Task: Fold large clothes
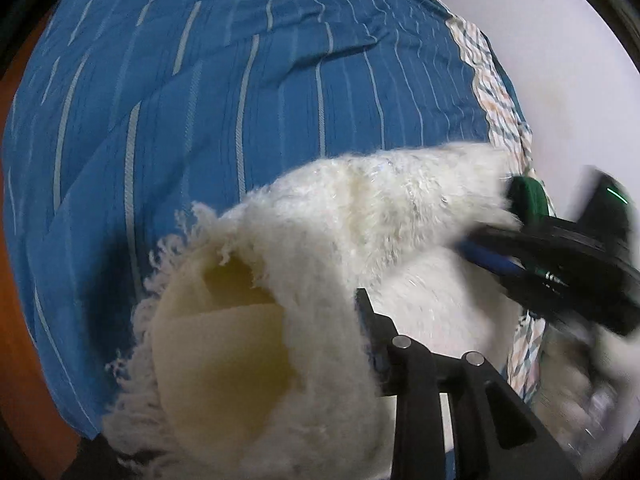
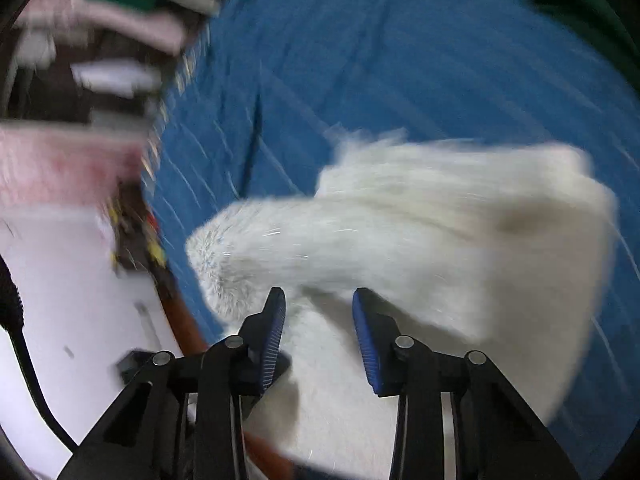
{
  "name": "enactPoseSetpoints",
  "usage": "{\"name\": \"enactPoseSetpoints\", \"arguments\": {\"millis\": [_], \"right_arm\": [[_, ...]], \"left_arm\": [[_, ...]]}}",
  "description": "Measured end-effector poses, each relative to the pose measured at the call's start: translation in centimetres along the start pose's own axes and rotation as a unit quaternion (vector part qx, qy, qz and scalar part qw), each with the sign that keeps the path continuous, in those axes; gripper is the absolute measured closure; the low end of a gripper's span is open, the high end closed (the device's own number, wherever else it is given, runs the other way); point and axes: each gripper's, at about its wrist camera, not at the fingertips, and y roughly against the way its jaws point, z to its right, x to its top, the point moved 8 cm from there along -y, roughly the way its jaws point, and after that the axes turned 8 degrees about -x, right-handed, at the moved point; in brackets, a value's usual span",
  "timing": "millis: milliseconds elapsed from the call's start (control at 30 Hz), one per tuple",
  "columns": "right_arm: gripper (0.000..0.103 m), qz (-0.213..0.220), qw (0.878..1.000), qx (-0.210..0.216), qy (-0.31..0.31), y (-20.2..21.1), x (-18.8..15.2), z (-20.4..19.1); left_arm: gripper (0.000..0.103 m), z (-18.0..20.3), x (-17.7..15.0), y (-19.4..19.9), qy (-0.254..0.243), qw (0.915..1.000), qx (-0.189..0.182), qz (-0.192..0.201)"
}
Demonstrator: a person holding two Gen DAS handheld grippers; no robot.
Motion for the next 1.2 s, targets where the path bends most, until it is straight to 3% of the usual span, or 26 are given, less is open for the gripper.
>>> {"name": "enactPoseSetpoints", "arguments": {"millis": [33,67,100,167,267,300,367,433,467,533,600,700,767,833,900,967,1067,1133,1167,1200], "right_arm": [[0.085,-0.012,1.0,-0.016,0.004,-1.7,0.5,0.0],[0.096,-0.016,1.0,-0.016,0.008,-2.9,1.2,-0.1],[0.101,-0.026,1.0,-0.006,0.003,-3.2,1.8,-0.1],[0.1,-0.047,0.998,0.031,-0.016,-2.4,2.1,0.1],[0.085,-0.026,0.993,0.111,-0.042,2.1,1.2,1.9],[0.072,0.0,0.992,0.118,-0.049,4.3,0.6,3.3],[0.063,0.037,0.993,0.086,-0.071,7.2,-1.0,6.9],[0.063,0.051,0.993,0.052,-0.097,8.5,-2.7,10.2],[0.063,0.051,0.991,0.044,-0.113,8.8,-3.6,11.8],[0.063,0.046,0.987,0.045,-0.145,8.8,-5.4,14.3],[0.063,0.036,0.985,0.046,-0.163,8.1,-6.2,15.4],[0.064,0.029,0.985,0.055,-0.16,7.2,-6.7,14.6],[0.064,0.023,0.988,0.058,-0.142,6.6,-6.7,13.1],[0.064,0.009,0.991,0.046,-0.125,4.7,-5.9,11.7],[0.064,-0.007,0.995,-0.002,-0.104,2.2,-4.9,11.2],[0.063,-0.03,0.993,-0.02,-0.108,-0.4,-4.4,11.7],[0.062,-0.055,0.993,0.014,-0.108,0.3,-4.1,12.3],[0.059,-0.042,0.993,0.049,-0.102,2.1,-4.4,12.9],[0.046,-0.014,0.993,0.069,-0.096,3.8,-4.9,13.8],[0.026,0.006,0.993,0.074,-0.096,4.9,-5.3,14.7]], "left_arm": [[0.075,-0.1,0.1,0.4,0.004,1.0,-0.001,-0.006],[0.072,-0.1,0.1,0.7,0.007,0.9999,0.001,-0.01],[0.063,-0.4,0.0,1.6,0.011,0.9998,0.007,-0.015],[0.046,-1.2,-0.3,4.3,0.005,0.9992,0.036,-0.018],[0.04,-0.2,0.4,7.9,-0.052,0.9934,0.102,0.0],[0.04,0.6,1.0,8.7,-0.078,0.9892,0.124,0.007],[0.039,3.4,2.4,8.7,-0.123,0.9839,0.129,0.014],[0.038,7.2,4.2,6.9,-0.176,0.9762,0.126,0.014],[0.038,9.6,5.4,5.1,-0.208,0.97,0.125,0.023],[0.038,11.8,6.9,1.5,-0.23,0.9659,0.119,0.015],[0.038,12.1,8.2,-2.7,-0.228,0.9656,0.124,-0.007],[0.035,9.6,9.9,-8.9,-0.209,0.9631,0.161,-0.053],[0.028,7.2,10.1,-11.4,-0.173,0.9703,0.149,-0.079],[0.014,5.9,10.1,-11.5,-0.146,0.9777,0.131,-0.076],[0.013,5.3,10.0,-11.2,-0.133,0.9815,0.117,-0.074],[0.013,5.6,10.0,-10.7,-0.13,0.983,0.113,-0.065],[0.014,7.3,9.9,-7.3,-0.135,0.986,0.089,-0.042],[0.014,8.4,9.1,-4.3,-0.15,0.9855,0.076,-0.022],[0.014,9.0,8.2,-1.9,-0.156,0.9858,0.062,-0.008],[0.014,9.0,7.3,-0.2,-0.156,0.9862,0.055,0.0]]}}
